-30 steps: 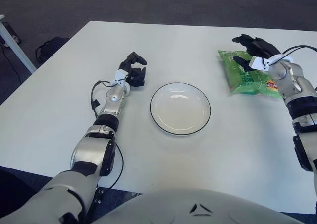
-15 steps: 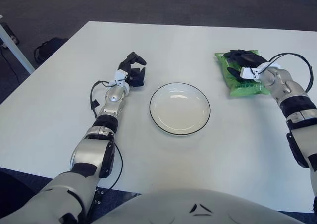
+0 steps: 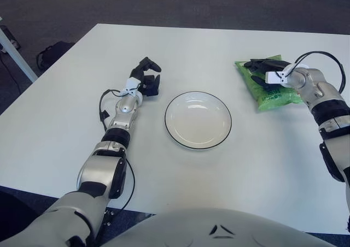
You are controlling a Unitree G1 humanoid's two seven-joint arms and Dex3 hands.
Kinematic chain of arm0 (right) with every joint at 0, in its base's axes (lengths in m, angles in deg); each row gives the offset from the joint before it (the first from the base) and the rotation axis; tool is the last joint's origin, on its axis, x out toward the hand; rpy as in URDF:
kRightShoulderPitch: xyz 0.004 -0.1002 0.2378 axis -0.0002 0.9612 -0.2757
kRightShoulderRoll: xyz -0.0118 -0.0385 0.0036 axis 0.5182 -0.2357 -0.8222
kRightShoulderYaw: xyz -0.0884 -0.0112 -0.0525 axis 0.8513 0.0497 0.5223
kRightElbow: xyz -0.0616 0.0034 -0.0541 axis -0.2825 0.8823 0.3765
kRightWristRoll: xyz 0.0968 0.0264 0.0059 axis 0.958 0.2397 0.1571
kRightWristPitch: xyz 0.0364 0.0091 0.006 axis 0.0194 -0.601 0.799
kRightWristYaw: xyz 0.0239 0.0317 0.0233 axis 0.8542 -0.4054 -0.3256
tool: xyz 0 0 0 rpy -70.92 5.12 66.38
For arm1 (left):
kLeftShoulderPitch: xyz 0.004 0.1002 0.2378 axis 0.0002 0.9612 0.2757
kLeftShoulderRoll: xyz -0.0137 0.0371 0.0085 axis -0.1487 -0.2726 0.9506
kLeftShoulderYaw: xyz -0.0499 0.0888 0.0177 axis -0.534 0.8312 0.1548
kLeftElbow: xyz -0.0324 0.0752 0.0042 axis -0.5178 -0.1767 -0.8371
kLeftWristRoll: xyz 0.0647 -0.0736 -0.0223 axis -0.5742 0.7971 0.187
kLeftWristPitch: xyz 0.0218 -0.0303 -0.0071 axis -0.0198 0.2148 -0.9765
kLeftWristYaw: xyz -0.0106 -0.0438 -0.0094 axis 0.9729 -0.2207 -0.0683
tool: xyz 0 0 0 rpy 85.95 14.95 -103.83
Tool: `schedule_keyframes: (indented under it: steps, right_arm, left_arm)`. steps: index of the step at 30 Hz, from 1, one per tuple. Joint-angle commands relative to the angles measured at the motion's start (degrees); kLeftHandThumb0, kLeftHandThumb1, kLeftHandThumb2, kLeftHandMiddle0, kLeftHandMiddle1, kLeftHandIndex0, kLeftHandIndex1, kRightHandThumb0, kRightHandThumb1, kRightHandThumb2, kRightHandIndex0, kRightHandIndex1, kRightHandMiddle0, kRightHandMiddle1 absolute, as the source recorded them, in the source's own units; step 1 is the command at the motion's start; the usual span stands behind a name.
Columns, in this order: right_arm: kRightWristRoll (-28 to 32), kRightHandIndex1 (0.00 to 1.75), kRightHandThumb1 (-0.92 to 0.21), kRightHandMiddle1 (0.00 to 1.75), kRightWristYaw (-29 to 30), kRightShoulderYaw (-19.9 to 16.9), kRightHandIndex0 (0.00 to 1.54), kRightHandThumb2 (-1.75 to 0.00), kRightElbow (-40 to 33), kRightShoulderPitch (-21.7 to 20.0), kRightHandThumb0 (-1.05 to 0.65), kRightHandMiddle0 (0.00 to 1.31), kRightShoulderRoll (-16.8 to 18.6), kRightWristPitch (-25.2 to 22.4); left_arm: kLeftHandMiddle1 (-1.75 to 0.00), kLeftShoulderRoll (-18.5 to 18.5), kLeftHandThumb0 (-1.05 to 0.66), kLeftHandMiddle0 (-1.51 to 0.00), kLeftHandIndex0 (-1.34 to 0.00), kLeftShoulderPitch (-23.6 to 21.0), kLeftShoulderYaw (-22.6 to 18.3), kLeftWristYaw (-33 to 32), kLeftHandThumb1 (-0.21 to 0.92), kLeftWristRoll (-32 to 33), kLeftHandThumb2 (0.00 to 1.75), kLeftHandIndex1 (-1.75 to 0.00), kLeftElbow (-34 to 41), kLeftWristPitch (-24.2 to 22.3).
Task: Put the snack into the plate.
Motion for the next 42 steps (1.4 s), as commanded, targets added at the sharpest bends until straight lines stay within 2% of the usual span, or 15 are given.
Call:
schedule_keyframes:
  steps: [1,8,13,19,24,27,32,38,42]
  right_arm:
    - [-1.2,0.02,-0.92,0.29,-6.2,2.2,0.05,-1.32,-0.6,2.7,-0.99,0.00,0.1,-4.0]
    - [-1.8,0.01,-0.92,0.33,-9.3,2.6,0.03,-1.31,-4.4,3.8,-0.94,0.00,-0.2,-9.3]
    - [-2.5,0.01,-0.92,0.39,-9.0,2.4,0.03,-1.30,-7.9,5.1,-0.90,0.00,-0.6,-13.0]
    - [-3.9,0.02,-0.92,0.61,-7.2,1.9,0.06,-1.25,-12.0,6.9,-0.86,0.00,-0.8,-16.9]
    - [-4.4,0.04,-0.92,0.74,-4.5,1.3,0.09,-1.21,-14.0,8.1,-0.85,0.00,-1.0,-17.7]
    - [-4.4,0.05,-0.92,0.79,0.4,0.5,0.11,-1.18,-14.5,9.2,-0.85,0.00,-1.4,-15.7]
    - [-2.0,0.05,-0.92,0.81,5.3,-1.8,0.11,-1.11,-14.1,10.5,-0.86,0.00,-1.8,-11.9]
    - [0.4,0.06,-0.92,0.82,12.4,-3.7,0.12,-1.02,-8.2,10.9,-0.86,0.00,-1.9,-2.2]
    - [0.8,0.07,-0.92,0.82,15.6,-4.2,0.14,-0.97,-5.5,10.8,-0.83,0.00,-1.8,1.6]
  left_arm:
    - [-1.75,1.0,-0.44,-1.21,-0.51,5.8,0.0,-0.5,0.44,-0.2,1.16,-1.75,-2.2,0.2]
    - [-1.75,0.7,-0.43,-1.20,-0.50,6.1,-0.1,0.3,0.46,0.0,1.13,-1.75,-1.7,-0.2]
    - [-1.75,0.6,-0.43,-1.19,-0.48,6.2,-0.3,0.5,0.48,0.0,1.11,-1.75,-1.8,0.1]
    - [-1.75,0.9,-0.43,-1.21,-0.48,6.3,-0.5,0.3,0.48,0.2,1.11,-1.75,-1.7,0.6]
    - [-1.75,0.7,-0.43,-1.22,-0.49,6.3,-0.4,0.4,0.48,0.0,1.11,-1.75,-1.7,0.1]
    - [-1.75,0.5,-0.43,-1.22,-0.49,6.2,-0.4,1.1,0.48,0.1,1.11,-1.75,-1.9,-0.1]
    - [-1.75,0.7,-0.43,-1.22,-0.49,6.2,-0.7,1.8,0.47,0.6,1.12,-1.75,-2.0,-0.1]
    - [-1.75,1.0,-0.43,-1.22,-0.49,6.1,-1.1,2.0,0.47,1.1,1.13,-1.75,-2.5,-0.1]
    - [-1.75,1.1,-0.43,-1.23,-0.50,5.9,-1.4,2.2,0.46,1.6,1.13,-1.75,-3.0,0.0]
